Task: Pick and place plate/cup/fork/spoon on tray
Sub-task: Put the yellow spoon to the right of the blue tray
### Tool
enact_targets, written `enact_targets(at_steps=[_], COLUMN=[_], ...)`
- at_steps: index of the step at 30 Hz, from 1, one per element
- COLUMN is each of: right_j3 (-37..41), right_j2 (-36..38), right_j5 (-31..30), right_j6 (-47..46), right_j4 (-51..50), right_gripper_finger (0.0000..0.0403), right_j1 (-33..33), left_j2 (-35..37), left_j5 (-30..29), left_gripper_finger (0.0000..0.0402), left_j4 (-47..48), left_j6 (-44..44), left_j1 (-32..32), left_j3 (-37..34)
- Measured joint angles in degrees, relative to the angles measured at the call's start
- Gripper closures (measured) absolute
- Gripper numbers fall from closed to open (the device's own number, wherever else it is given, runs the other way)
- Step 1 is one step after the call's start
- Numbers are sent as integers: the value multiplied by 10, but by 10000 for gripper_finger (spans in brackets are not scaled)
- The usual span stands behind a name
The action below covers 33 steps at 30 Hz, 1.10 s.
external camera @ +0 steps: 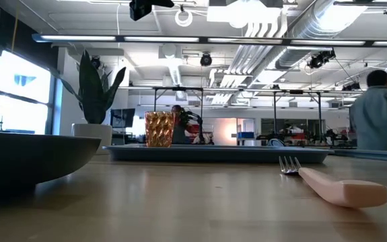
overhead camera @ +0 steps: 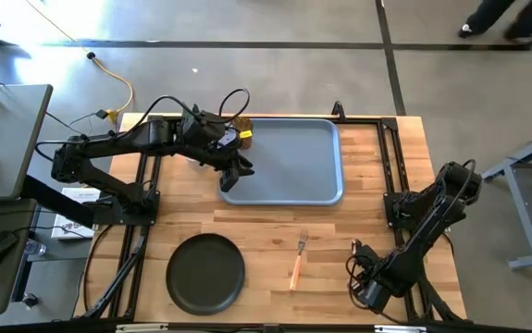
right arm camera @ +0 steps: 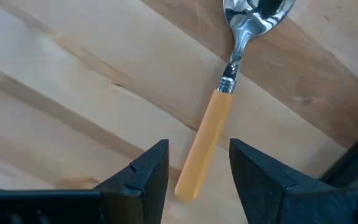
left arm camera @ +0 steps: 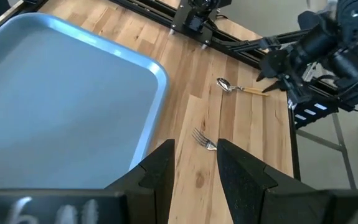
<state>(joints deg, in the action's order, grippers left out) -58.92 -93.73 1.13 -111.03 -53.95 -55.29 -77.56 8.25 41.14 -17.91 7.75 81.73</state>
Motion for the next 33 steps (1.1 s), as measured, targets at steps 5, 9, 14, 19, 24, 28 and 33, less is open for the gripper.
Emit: enact_targets(at_steps=[5, 9, 14, 19, 24, 28, 33], right_j3=[37, 63, 96, 109, 110, 110, 110], right_j2=[0, 0, 0, 2, 2, 1, 1], right_j5=[4, 7, 7, 8, 9, 11, 11], right_j6=[-22, -27, -31, -45, -47, -62, -87], right_j4=[32, 55, 113, 128, 137, 140, 143], right_gripper_finger=[224, 217, 219, 221, 257, 301, 344], right_j1=[0, 1, 2, 2, 7, 13, 13], left_j2=[0, 0, 0, 0, 0, 0, 0], left_j5=[0, 0, -1, -11, -25, -40, -41], left_gripper_finger=[291, 291, 291, 291, 291, 291, 291], left_j4=[0, -1, -3, -3, -3, -3, -3], left_j6=[-6, -6, -6, -6, -6, -6, -6], left_j1=[0, 0, 0, 0, 0, 0, 0], left_j3=[0, 0, 0, 0, 0, 0, 0])
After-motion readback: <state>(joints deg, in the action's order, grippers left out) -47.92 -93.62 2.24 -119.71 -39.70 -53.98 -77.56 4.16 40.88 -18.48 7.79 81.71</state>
